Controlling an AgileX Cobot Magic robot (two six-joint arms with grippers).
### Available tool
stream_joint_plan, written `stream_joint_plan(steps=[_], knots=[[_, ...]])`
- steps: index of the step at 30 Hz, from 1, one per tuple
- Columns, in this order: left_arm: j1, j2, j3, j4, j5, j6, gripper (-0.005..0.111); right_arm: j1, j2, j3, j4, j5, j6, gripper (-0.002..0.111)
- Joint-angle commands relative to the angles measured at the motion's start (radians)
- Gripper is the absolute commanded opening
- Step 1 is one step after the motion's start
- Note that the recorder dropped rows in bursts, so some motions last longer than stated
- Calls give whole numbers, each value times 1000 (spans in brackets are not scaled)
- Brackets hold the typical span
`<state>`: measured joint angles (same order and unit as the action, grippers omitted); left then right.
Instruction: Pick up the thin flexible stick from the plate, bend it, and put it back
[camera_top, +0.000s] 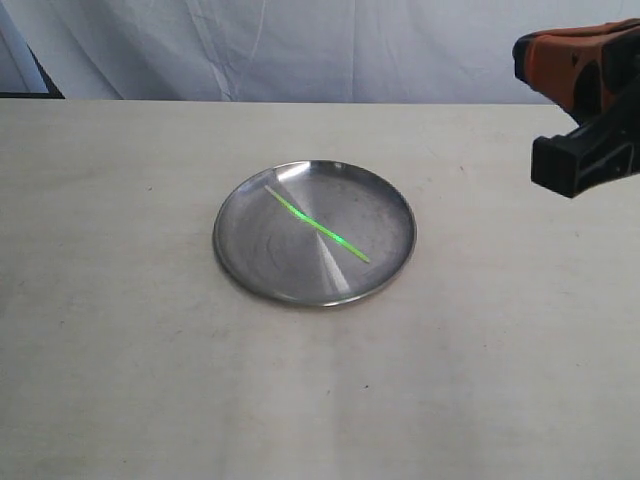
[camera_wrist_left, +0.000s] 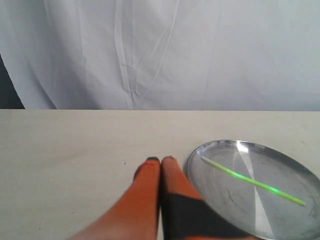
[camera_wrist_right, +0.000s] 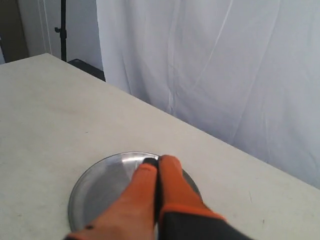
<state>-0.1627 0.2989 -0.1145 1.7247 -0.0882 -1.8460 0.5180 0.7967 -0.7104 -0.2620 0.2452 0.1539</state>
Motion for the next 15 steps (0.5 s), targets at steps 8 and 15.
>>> stream_joint_plan(steps=[8,15], knots=[[1,-4,4,3,4,-5,0,-74,-171,210,151,109,87,-1],[1,-4,4,3,2,-5,0,-324,-530,614,250,-251,85,-1]])
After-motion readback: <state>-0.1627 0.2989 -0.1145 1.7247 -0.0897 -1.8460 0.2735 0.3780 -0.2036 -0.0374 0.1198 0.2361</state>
